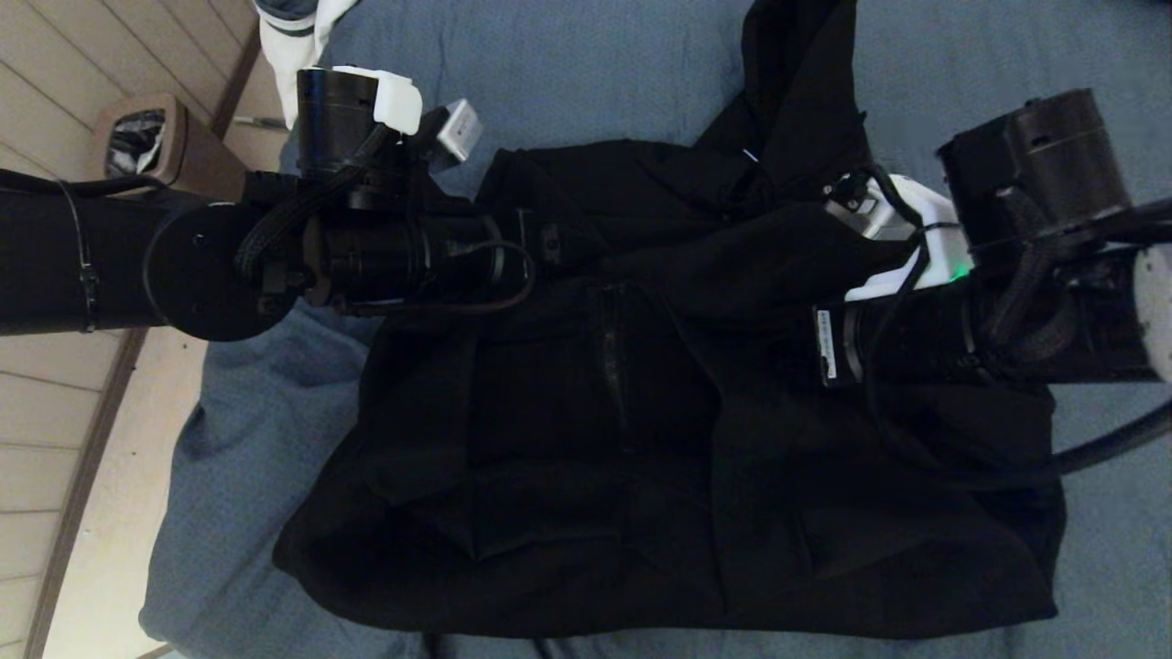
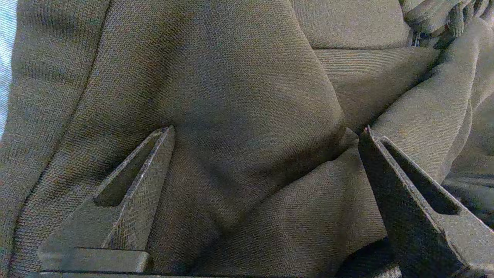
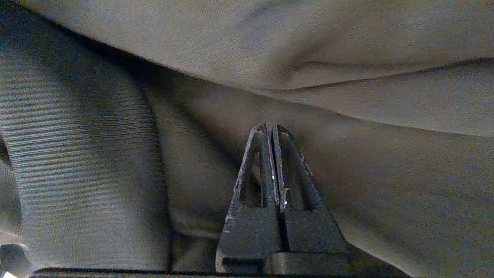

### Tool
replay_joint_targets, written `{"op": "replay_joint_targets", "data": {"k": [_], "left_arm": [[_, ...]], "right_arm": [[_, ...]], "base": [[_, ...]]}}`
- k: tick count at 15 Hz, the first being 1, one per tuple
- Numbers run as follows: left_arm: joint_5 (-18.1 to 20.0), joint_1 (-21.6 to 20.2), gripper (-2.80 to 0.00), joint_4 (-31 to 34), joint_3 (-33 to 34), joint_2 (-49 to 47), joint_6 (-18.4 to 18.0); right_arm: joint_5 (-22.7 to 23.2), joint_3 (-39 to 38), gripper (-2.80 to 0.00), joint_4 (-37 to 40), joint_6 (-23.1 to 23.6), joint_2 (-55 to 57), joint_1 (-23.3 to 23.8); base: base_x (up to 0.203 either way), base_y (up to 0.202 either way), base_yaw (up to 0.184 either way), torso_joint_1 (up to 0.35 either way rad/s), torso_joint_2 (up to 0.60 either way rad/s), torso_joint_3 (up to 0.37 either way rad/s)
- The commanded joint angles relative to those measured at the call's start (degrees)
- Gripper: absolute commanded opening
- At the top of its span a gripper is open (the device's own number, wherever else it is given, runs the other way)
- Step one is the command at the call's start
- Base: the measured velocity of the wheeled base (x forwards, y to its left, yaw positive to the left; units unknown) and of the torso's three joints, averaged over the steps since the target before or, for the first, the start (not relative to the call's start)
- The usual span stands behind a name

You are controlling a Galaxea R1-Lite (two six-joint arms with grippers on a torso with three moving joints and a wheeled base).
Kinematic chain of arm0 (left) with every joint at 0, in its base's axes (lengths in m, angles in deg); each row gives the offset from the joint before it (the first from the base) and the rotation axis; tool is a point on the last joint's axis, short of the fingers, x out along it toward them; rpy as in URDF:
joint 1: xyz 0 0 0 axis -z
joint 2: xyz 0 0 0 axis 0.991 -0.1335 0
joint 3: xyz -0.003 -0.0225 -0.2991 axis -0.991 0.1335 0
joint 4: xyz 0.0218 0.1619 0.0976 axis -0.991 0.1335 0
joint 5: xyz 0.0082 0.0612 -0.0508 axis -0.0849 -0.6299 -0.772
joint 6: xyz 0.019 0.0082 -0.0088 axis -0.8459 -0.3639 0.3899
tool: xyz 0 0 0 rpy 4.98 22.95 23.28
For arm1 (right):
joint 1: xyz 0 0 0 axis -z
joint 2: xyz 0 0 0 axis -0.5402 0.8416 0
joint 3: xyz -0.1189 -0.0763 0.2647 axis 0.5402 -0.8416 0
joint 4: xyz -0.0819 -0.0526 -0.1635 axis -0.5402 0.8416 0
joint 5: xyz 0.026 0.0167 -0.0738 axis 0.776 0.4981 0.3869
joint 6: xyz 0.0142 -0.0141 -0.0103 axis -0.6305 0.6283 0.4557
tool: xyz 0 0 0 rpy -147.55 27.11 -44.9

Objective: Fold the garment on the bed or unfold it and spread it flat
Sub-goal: Unfold the black sweatshirt

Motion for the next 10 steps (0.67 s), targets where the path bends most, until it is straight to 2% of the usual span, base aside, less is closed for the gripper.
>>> {"op": "replay_joint_targets", "data": {"k": [1,6,10], "left_arm": [[0.05,-0.01,0.00,-0.08,-0.03,-0.09,0.11],[0.05,-0.34,0.00,-0.24,-0.03,-0.43,0.11],[0.14,-1.48,0.00,-0.02,-1.00,-0.57,0.09]], "right_arm": [[0.09,-0.15,-2.80,0.17,-0.28,2.12,-2.02],[0.44,-4.88,-2.80,0.35,-1.15,1.45,-10.39],[0.43,-13.41,-2.80,0.29,-1.38,-2.59,-12.25]], "base": [[0.000,0.000,0.000,0.000,0.00,0.000],[0.000,0.000,0.000,0.000,0.00,0.000],[0.000,0.000,0.000,0.000,0.00,0.000]]}}
